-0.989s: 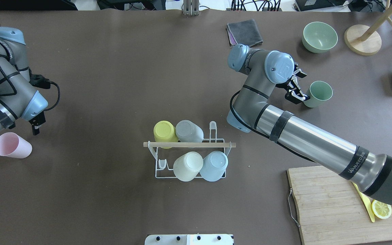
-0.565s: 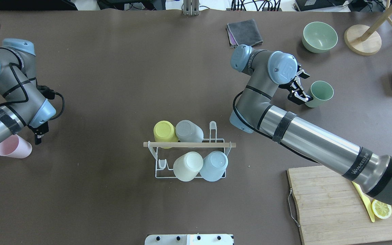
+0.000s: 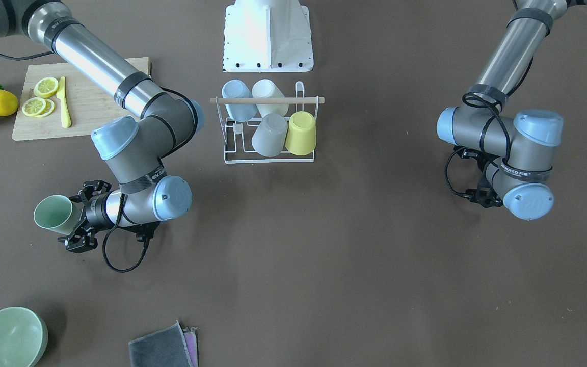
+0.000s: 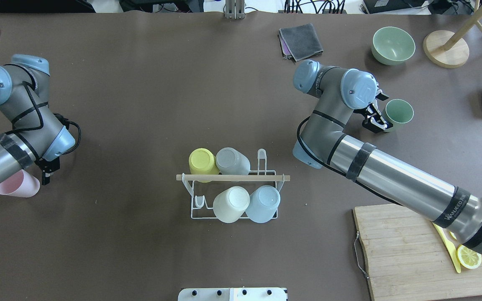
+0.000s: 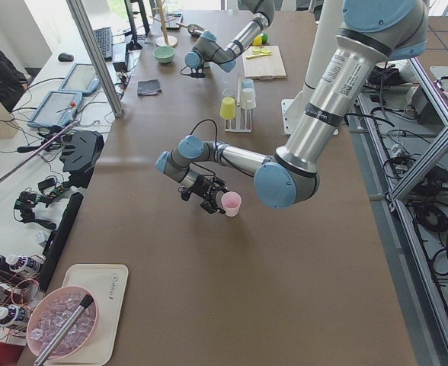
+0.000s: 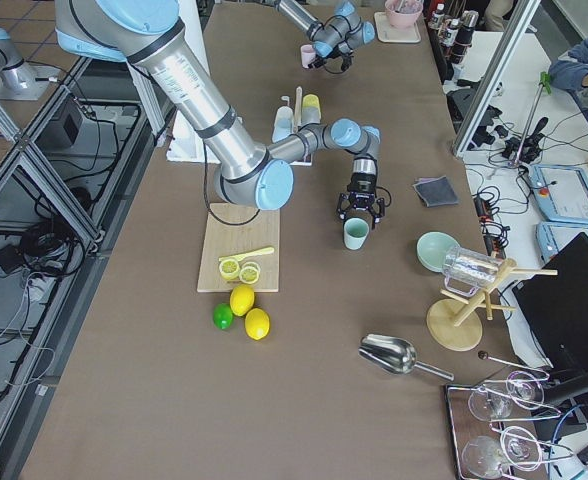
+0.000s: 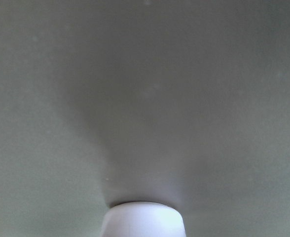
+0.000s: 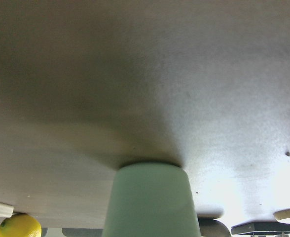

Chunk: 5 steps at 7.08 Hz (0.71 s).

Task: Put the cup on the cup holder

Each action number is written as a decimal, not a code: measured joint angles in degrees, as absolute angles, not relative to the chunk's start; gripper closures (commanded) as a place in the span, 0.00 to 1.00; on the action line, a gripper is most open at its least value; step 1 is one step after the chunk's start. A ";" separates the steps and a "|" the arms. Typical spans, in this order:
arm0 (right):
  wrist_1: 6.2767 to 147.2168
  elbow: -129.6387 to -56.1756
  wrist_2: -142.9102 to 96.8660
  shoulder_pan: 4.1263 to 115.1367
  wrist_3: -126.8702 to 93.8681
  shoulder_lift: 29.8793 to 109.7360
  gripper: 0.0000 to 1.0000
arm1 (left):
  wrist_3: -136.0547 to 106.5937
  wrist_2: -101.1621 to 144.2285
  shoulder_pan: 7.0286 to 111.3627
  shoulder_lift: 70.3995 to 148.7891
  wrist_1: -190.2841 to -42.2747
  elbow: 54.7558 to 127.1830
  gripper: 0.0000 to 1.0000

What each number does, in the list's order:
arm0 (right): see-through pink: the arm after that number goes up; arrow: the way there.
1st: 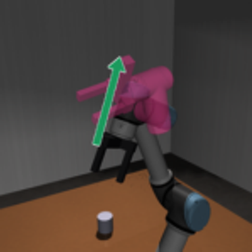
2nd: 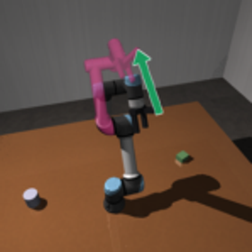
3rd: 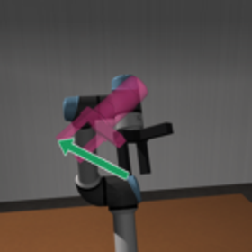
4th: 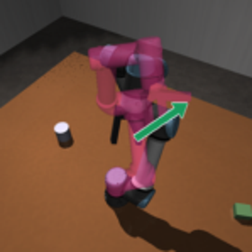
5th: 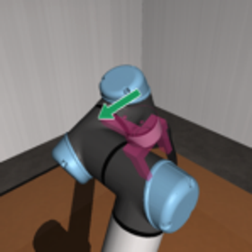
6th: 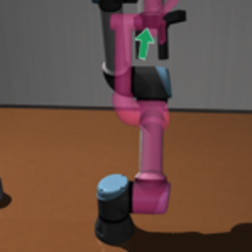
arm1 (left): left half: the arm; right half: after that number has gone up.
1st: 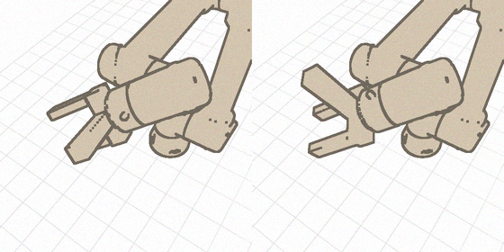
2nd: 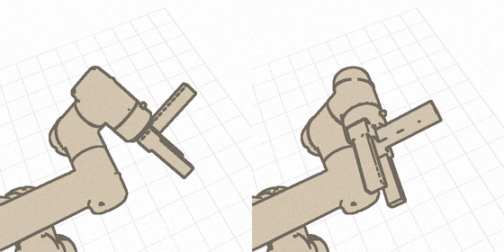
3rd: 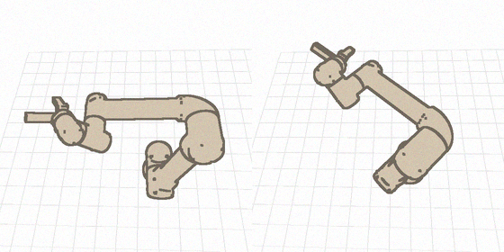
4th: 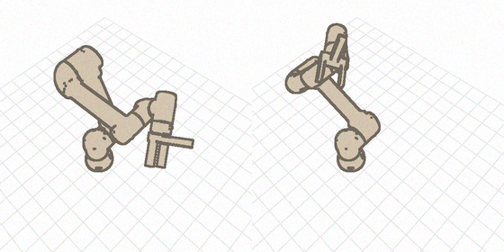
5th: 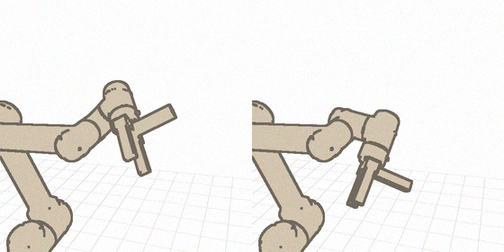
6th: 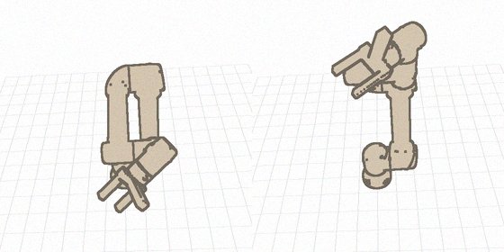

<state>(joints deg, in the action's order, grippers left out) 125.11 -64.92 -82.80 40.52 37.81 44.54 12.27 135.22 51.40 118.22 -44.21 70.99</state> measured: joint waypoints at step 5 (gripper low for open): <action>124.64 -67.86 -82.72 40.08 37.46 47.86 0.00 | 14.40 133.18 50.81 117.41 -44.12 70.87 0.28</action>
